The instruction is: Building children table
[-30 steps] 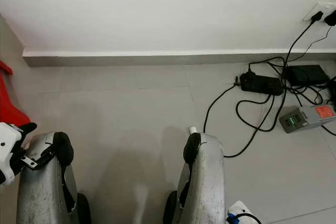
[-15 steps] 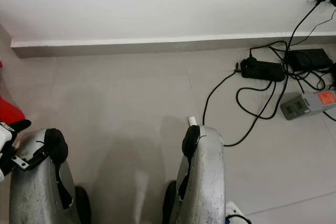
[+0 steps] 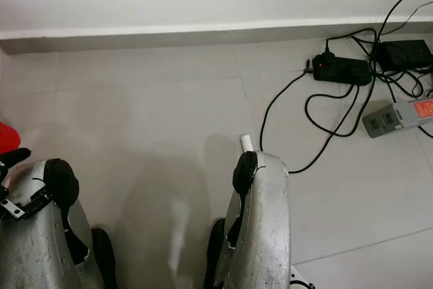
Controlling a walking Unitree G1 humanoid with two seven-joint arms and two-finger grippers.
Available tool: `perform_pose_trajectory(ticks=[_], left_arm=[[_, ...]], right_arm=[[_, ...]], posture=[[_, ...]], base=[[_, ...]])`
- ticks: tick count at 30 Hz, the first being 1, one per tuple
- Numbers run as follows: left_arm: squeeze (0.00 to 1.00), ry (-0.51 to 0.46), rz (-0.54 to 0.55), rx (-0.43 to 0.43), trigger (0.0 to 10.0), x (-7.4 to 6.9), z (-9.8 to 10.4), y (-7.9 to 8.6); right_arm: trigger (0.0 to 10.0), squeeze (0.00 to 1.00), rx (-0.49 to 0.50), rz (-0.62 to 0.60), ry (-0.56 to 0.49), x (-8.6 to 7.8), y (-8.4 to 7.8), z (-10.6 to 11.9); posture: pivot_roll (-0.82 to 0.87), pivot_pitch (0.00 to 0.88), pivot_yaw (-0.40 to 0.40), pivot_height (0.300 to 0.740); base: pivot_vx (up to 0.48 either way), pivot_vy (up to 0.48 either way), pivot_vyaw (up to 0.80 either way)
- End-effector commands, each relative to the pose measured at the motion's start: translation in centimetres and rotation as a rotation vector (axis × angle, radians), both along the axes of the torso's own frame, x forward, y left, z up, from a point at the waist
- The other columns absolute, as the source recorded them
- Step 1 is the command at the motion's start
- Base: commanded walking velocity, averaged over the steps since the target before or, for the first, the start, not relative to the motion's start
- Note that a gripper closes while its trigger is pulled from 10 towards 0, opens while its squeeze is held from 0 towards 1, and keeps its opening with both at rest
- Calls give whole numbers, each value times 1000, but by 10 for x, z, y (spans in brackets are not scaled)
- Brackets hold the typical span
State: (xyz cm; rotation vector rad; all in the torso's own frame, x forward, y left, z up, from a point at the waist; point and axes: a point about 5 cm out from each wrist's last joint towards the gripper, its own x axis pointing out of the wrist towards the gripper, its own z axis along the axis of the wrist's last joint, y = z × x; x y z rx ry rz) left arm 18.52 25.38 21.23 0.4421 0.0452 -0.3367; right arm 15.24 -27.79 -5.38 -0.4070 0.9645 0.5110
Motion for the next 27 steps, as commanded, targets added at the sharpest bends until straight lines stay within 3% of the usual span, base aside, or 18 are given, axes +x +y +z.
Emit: perform_pose_trajectory(ticks=[1, 2, 3, 19, 25, 27], left_arm=[[0, 159, 42, -21, 10000, -7, -25, 7], [0, 162, 42, -22, 10000, -8, -25, 7], [0, 163, 42, -23, 10000, -9, -25, 6], [0, 169, 40, -30, 10000, -6, -23, 3], [0, 158, 41, -43, 10000, 0, -27, 0], [0, 147, 47, -49, 10000, 2, -28, 0]], right_arm=[[6235, 0, -10, 4, 70, -21, 3, -11], [2314, 0, -15, 5, 61, -20, 4, -11], [0, 0, -18, 6, 55, -20, 3, -11], [0, 0, -15, 12, -24, -17, -11, 2], [0, 0, 31, -24, -126, 0, -13, 17], [0, 0, 73, -37, -205, 15, -12, 31]], posture=[[51, 583, -164, 300], [50, 584, -165, 300], [50, 587, -167, 300], [43, 585, -169, 300], [29, 559, -169, 300], [23, 539, -171, 300]], base=[[0, 0, 0], [0, 0, 0], [0, 0, 0], [0, 0, 0], [0, 0, 0], [0, 0, 0]])
